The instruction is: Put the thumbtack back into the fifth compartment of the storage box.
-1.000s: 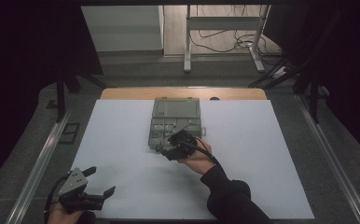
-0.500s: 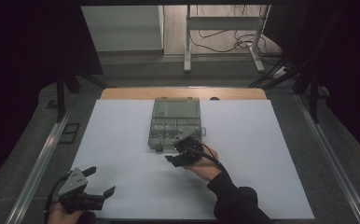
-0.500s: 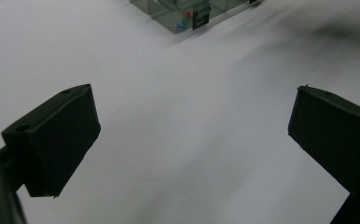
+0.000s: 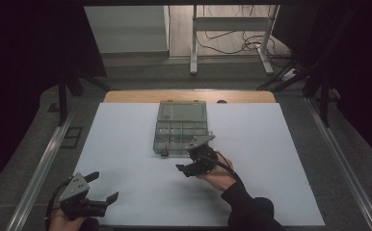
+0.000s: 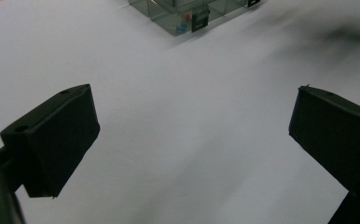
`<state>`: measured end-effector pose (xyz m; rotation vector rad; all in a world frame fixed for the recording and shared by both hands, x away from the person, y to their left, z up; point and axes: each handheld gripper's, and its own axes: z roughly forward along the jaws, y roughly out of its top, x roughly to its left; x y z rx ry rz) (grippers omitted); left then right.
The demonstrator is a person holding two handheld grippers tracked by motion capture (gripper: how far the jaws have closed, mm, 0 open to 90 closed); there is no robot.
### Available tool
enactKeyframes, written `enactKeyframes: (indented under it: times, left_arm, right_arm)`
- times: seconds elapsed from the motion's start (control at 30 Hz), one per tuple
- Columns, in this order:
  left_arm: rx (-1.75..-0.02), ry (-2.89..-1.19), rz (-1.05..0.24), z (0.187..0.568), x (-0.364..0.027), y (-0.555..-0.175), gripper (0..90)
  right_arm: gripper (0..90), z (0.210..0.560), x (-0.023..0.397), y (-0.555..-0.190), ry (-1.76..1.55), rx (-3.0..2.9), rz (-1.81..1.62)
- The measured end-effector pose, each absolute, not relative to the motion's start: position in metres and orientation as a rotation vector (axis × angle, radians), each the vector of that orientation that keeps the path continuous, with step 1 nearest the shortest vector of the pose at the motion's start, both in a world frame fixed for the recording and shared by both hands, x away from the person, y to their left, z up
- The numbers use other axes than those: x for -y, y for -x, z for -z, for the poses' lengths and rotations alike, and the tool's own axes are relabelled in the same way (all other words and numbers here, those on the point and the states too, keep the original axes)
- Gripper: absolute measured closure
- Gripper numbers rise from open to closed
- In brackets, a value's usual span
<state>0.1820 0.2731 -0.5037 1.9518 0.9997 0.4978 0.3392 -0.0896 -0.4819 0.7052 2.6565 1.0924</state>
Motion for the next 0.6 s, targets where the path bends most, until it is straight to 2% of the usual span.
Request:
enactKeyframes:
  times: [0.4,0.6]
  left_arm:
    - [-0.997,-1.951,-0.497,0.504,-0.273,-0.182,1.9]
    - [-0.997,-1.951,-0.497,0.504,-0.273,-0.182,1.8]
  right_arm:
    - [8.6,0.479,0.103,-0.331,-0.704,-2.653,-1.079]
    - [4.5,0.475,0.109,-0.324,-0.691,-2.635,-1.07]
